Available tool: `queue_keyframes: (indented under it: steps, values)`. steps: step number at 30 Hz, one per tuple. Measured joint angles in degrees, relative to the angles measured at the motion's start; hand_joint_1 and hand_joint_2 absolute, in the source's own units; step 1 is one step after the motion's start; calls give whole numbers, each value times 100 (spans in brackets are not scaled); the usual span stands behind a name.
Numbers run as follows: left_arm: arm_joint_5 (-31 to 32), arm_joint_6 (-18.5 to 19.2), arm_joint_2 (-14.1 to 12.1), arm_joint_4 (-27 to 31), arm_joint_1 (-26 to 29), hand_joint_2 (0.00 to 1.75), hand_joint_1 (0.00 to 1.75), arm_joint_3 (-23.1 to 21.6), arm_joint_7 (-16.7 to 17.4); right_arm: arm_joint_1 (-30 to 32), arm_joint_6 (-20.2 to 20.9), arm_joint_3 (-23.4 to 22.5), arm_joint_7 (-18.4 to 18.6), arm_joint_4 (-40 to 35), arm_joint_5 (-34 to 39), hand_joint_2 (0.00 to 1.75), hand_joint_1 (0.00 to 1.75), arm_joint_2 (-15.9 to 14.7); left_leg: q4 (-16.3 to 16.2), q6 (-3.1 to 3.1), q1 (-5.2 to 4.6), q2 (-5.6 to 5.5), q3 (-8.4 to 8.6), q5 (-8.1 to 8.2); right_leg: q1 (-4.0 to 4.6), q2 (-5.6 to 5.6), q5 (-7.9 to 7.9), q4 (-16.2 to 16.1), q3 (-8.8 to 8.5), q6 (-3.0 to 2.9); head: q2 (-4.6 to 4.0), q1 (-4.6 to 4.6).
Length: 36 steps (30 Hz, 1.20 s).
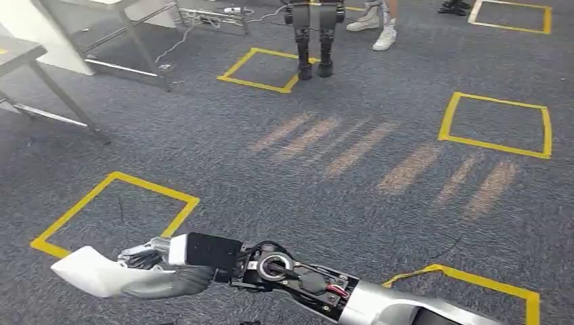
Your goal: Take the parts from the cabinet and place them on the table.
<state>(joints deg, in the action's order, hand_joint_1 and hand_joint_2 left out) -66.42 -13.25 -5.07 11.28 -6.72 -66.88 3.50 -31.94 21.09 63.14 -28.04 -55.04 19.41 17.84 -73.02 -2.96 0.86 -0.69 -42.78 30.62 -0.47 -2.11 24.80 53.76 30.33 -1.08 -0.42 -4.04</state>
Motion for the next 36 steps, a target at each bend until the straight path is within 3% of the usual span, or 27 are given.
queue_keyframes:
  steps: [1, 3, 4, 5, 7, 9, 10, 11, 12, 14, 15, 16, 18, 19, 20, 21, 22, 23, 24, 25, 26, 27, 29, 30, 31, 32, 36]
  values:
    - [2, 0, -2, 0, 8, 175, 0, 0, -11, 2, 0, 0, 9, 0, -22, 175, 175, 0, 141, -14, 16, 26, 66, -126, -3, -79, 14, 0, -7, 9, 0, 2]
    - [18, -2, -15, 0, 11, 175, 0, -2, -13, 1, -2, 0, 13, -2, -50, 175, 175, 0, 1060, -27, 36, 133, 556, -588, -17, -215, 46, 1, -46, 47, 0, 2]
    - [18, -4, -22, 0, 8, 175, 0, 0, -22, 0, -15, 0, 15, -4, -61, 175, 175, 2, 1659, -31, 34, 382, 885, -820, -10, -279, 71, 3, -81, 83, 0, 2]
    - [20, -4, 3, 0, -7, 175, 0, 0, -33, -2, -24, 0, 15, -15, -63, 175, 175, 2, 1894, -17, -26, 692, 977, -773, 59, -320, 90, 1, -91, 117, 0, -7]
    - [20, -4, -9, 0, -12, 175, 0, 0, -76, -3, -68, -2, 17, -41, -70, 175, 175, 2, 1871, 136, -5, 510, 947, -800, 96, -401, 116, 15, -100, 154, 0, 31]
    - [17, -7, -9, 0, -3, 175, 0, 0, -89, 3, -83, -2, 20, -46, -72, 175, 175, 2, 1855, 201, -13, 378, 925, -778, 89, -530, 155, 13, -136, 205, 0, 31]
    - [13, -9, -11, 0, -6, 175, 0, 0, -92, -1, -83, -2, 20, -68, -74, 175, 175, 2, 1872, 248, 6, 293, 952, -789, 55, -513, 225, 47, -134, 253, 0, 35]
    - [-4, -9, -9, 0, 1, 175, 0, 0, -94, -3, -74, -2, 20, -87, -83, 175, 175, 2, 1873, 283, 9, 227, 957, -784, 24, -218, 352, 221, -87, 276, 0, 42]
    - [-19, -22, -9, 0, -3, 175, 0, 0, -98, -11, -66, -4, 15, -105, -83, 175, 175, 2, 1873, 329, 3, 177, 956, -785, 11, -14, 570, 608, 94, 280, 0, 48]
    - [-50, -39, -9, 0, -13, 175, 0, 4, -100, 0, -28, 0, 22, -109, -83, 175, 175, 0, 1873, 363, -16, 10, 954, -782, 14, 160, 1022, 1718, 643, 281, 0, 52]
    - [-74, -39, -9, 0, -11, 175, 0, 9, -105, 3, -13, 0, 22, -109, -85, 175, 175, -4, 1871, 366, -32, -83, 957, -781, 14, 183, 1083, 2057, 836, 273, 0, 52]
    - [-92, -39, -9, 0, -9, 175, 0, 13, -105, 0, 2, 2, 20, -109, -83, 175, 175, -4, 1869, 366, -44, -180, 965, -781, 17, 194, 995, 2079, 889, 253, 0, 50]
    - [-133, -46, -9, 0, -3, 175, 0, 35, -105, -21, 42, 9, 11, -111, -85, 175, 175, 2, 1864, 365, -56, -381, 988, -780, 38, 240, 487, 1376, 621, 178, 0, 52]
    - [-140, -52, -9, 0, -4, 175, 0, 48, -107, -37, 46, 13, 9, -111, -85, 175, 175, 11, 1864, 363, -59, -476, 1003, -780, 50, 358, 178, 806, 379, 127, 0, 52]
    - [-142, -55, 4, 0, -2, 175, 0, 63, -120, -53, 59, 18, 9, -114, -85, 175, 175, 18, 1865, 362, -36, -541, 991, -780, 48, 685, -32, 343, 200, 71, 0, 52]
    - [-144, -59, 7, -2, -16, 175, 0, 87, -140, -64, 63, 18, 0, -114, -85, 175, 175, 26, 1812, 341, -82, -623, 960, -772, 4, 788, -2, 146, 127, 54, 0, 52]
    - [-146, -59, 15, 0, -12, 175, 0, 98, -166, -69, 68, 22, 4, -111, -85, 175, 175, 28, 1835, 309, -43, -674, 932, -789, 21, 708, 9, 152, 122, 104, 0, 50]
    - [-155, -59, 9, 0, 8, 175, 0, 103, -170, -76, 79, 26, 4, -114, -90, 175, 175, 37, 1855, 268, -12, -745, 924, -797, 65, 665, 14, 148, 121, 93, 0, 55]
    - [-157, -59, 9, 0, 22, 175, 0, 107, -175, -78, 85, 33, 4, -114, -101, 175, 175, 50, 1876, 221, -2, -806, 925, -814, 55, 616, 9, 128, 108, 77, 0, 66]
    - [-157, -61, -13, -2, 34, 175, 0, 114, -175, -86, 85, 33, 4, -118, -101, 175, 175, 85, 1874, 195, -33, -878, 922, -815, -22, 520, -31, 34, 57, 58, 0, 66]
    - [-160, -63, -4, -2, 52, 175, 0, 116, -177, -98, 85, 39, 9, -116, -103, 175, 175, 98, 1761, 176, -50, -572, 879, -732, -8, 447, -46, -2, 11, 54, 0, 68]
    - [-160, -63, -7, -2, 43, 175, 0, 118, -184, -116, 92, 42, -7, -122, -101, 175, 175, 114, 1436, 140, -57, -282, 721, -525, -9, 372, -47, -16, 0, 39, 0, 24]
    - [-177, -66, 0, -2, 4, 175, 0, 133, -203, -115, 109, 48, 0, -120, -103, 175, 175, 114, 489, 69, -25, -55, 234, -104, 6, 188, -30, -16, -4, 21, 0, 22]
    - [-190, -72, 0, -2, 4, 175, 0, 140, -216, -103, 114, 61, 7, -101, -103, 175, 175, 114, 111, 39, -7, -23, 34, 2, 6, 89, -19, -15, 1, 18, 0, 20]
    - [-199, -85, 0, -2, 8, 175, 0, 146, -221, -100, 122, 77, 4, -92, -107, 175, 175, 114, 23, 18, 14, 2, -22, -41, 5, 4, -11, -14, -2, 18, 0, 20]
    - [-201, -98, -2, -2, 10, 175, 0, 151, -223, -102, 127, 83, 2, -92, -111, 175, 175, 114, 106, 9, 25, 16, 15, -119, 4, -38, -3, -14, -7, 24, 0, 20]
    - [-201, -101, -2, -2, 10, 175, 0, 153, -223, -103, 127, 83, 2, -92, -111, 175, 175, 114, 151, 7, 27, 19, 36, -152, 3, -51, 0, -14, -10, 27, 0, 20]
